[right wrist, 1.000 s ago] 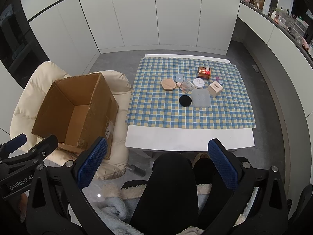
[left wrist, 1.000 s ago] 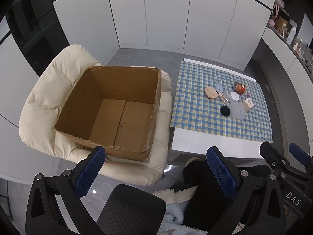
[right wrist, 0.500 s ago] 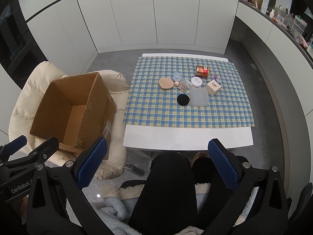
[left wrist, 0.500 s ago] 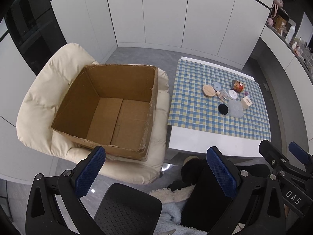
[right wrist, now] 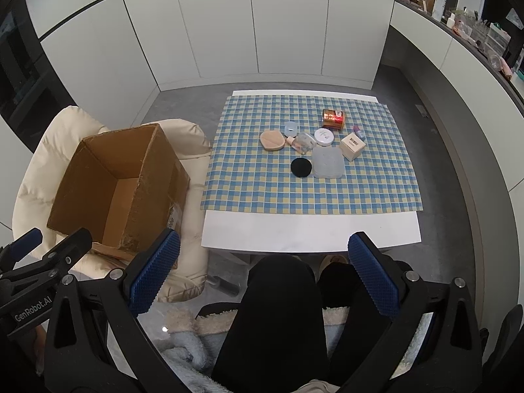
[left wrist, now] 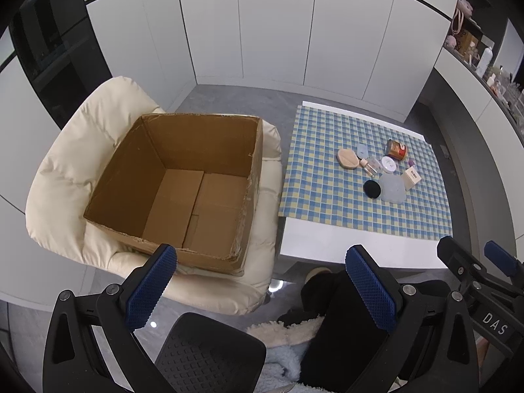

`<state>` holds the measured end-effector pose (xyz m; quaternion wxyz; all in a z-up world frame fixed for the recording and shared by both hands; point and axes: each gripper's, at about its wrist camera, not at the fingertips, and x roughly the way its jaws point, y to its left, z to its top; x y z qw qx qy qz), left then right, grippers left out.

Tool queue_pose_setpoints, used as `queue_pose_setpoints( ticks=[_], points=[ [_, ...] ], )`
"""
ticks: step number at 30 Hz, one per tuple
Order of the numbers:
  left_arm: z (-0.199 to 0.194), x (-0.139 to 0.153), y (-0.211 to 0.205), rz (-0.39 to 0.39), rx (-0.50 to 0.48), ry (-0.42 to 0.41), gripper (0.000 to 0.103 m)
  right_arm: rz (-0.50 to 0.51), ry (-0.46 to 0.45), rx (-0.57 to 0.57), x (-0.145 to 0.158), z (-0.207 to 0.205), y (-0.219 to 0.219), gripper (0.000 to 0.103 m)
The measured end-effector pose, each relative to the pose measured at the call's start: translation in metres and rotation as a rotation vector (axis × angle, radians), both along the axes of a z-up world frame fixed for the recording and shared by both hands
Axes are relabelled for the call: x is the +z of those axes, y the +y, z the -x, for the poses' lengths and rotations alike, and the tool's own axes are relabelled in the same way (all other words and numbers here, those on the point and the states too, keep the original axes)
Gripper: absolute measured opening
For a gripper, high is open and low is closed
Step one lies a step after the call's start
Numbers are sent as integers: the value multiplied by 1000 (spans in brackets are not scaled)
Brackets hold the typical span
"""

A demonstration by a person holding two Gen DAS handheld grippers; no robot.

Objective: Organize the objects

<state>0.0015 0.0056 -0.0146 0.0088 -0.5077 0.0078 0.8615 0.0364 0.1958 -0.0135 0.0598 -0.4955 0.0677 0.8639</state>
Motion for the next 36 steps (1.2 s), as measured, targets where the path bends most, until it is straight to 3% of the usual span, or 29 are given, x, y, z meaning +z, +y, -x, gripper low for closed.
queue_pose_setpoints(
  ticks=[7,14,23,36],
  points=[
    [2,-2,9,13,15,71,103,30,0,-9,-3,1,13,103],
    [6,-5,30,-1,-5,71,103,49,-10,0,-11,3,31,103],
    [11,-7,70,70,-31,79,103,19,12,-26,-19,3,63,103],
    [21,-13,130,56,-50,127,103,-12,19,-108,-40,7,125,103]
  ],
)
